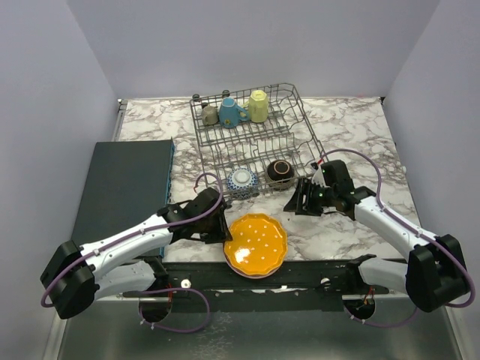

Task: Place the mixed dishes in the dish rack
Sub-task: Pick up the plate from the corner of the board.

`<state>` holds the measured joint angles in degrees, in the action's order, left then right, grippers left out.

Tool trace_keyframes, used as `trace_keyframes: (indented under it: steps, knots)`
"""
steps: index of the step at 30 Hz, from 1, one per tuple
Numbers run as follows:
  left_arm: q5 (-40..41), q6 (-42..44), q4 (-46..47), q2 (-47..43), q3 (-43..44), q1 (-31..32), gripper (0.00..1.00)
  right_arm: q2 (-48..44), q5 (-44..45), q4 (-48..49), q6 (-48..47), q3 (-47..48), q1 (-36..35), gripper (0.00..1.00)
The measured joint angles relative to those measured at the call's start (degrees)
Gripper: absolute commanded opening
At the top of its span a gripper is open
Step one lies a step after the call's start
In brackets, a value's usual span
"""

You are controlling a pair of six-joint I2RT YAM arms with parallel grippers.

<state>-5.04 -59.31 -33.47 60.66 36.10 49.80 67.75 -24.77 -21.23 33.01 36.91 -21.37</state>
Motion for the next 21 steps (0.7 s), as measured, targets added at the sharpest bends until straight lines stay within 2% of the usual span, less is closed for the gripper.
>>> trace_keyframes:
  steps: [8, 21]
  knots:
    - [1.01, 0.0, 2.03, 3.26, 0.13, 1.7, 0.26, -3.19, -0.11, -0.13, 0.15, -0.39, -0.33, 0.59]
    - [1.38, 0.0, 5.18, 5.66, 0.5, 3.23, 0.24, -9.07, -4.57, -4.9, 0.42, -0.39, -0.44, 0.54]
